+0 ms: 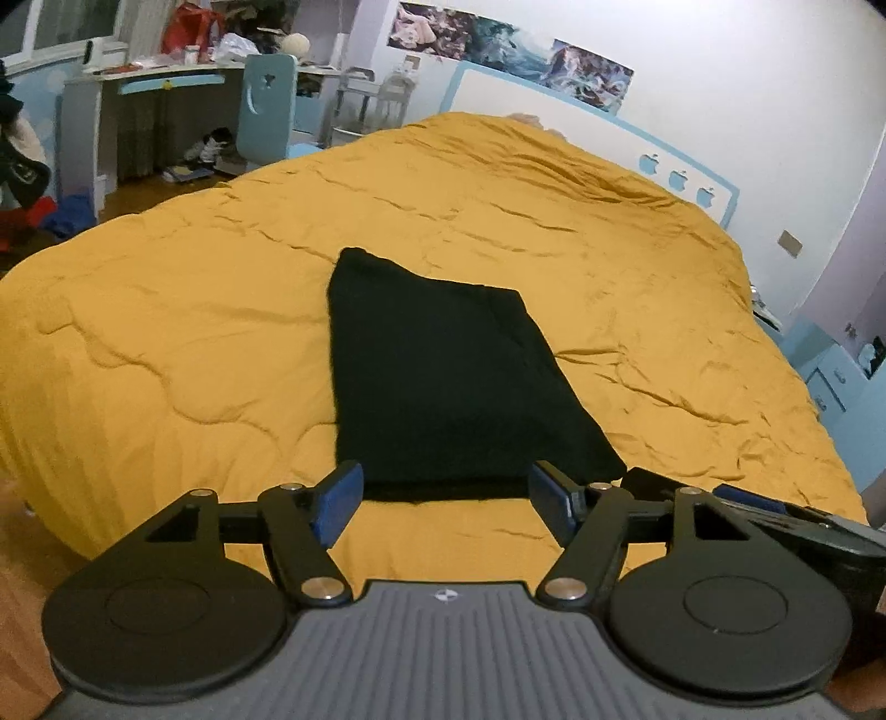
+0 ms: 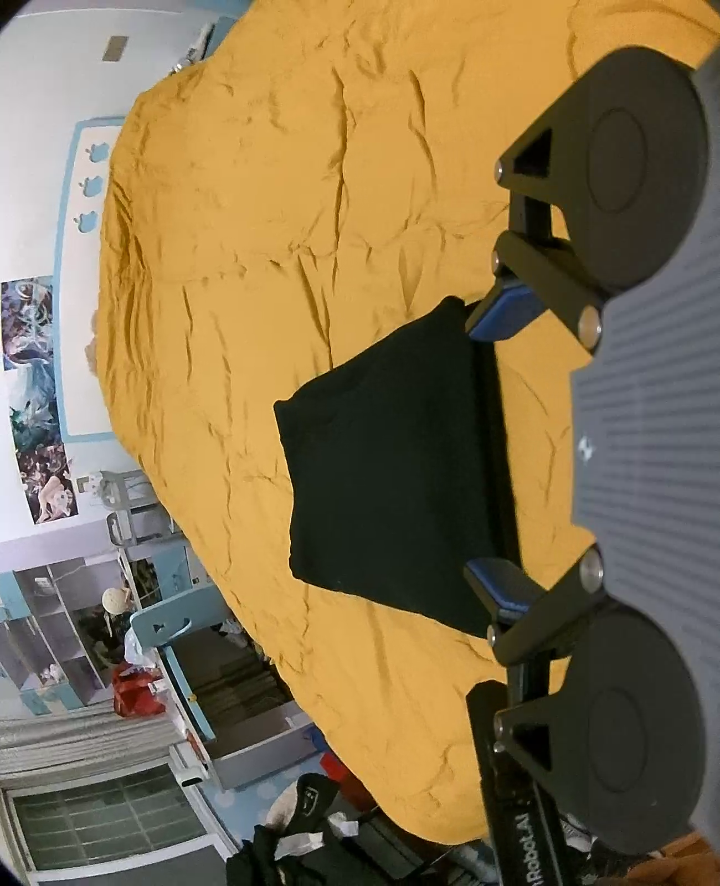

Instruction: Fold small clothes

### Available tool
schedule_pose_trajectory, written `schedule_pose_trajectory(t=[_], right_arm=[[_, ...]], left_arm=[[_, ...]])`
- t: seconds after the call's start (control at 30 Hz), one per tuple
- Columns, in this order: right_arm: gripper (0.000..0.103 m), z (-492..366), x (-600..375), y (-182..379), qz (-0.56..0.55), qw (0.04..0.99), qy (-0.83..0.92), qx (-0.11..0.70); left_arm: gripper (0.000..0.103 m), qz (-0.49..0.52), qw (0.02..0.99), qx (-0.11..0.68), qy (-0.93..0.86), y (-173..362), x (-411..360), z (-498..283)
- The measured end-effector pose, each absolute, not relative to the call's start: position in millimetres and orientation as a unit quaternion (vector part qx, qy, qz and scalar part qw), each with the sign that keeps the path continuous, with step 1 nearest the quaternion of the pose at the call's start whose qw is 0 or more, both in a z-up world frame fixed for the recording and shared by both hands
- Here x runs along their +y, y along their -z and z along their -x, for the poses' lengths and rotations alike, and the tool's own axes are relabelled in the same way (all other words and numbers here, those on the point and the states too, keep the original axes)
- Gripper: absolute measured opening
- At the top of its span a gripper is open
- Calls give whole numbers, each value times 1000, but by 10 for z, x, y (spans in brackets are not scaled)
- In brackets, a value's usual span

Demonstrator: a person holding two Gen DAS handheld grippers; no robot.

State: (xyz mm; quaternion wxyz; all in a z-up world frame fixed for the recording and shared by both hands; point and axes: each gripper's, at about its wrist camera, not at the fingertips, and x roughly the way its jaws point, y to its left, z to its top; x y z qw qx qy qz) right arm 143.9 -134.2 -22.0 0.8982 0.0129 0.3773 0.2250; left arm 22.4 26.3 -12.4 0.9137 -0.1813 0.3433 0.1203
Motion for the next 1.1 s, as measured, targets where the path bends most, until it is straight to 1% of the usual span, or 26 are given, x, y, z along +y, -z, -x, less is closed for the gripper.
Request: schedule_pose_trajectory(t=[0.3, 0.93, 1.1], right_arm=[[82, -1230, -1405, 190, -14, 899, -221, 378], [82, -1269, -1413, 277, 0, 896, -207, 392], [82, -1267, -1388, 285, 4, 895, -204, 397]], left_arm=[[80, 174, 911, 352, -126, 137, 176, -99], [80, 159, 900, 383, -136, 248, 112, -162], [79, 163, 896, 390, -136, 270, 133, -165]])
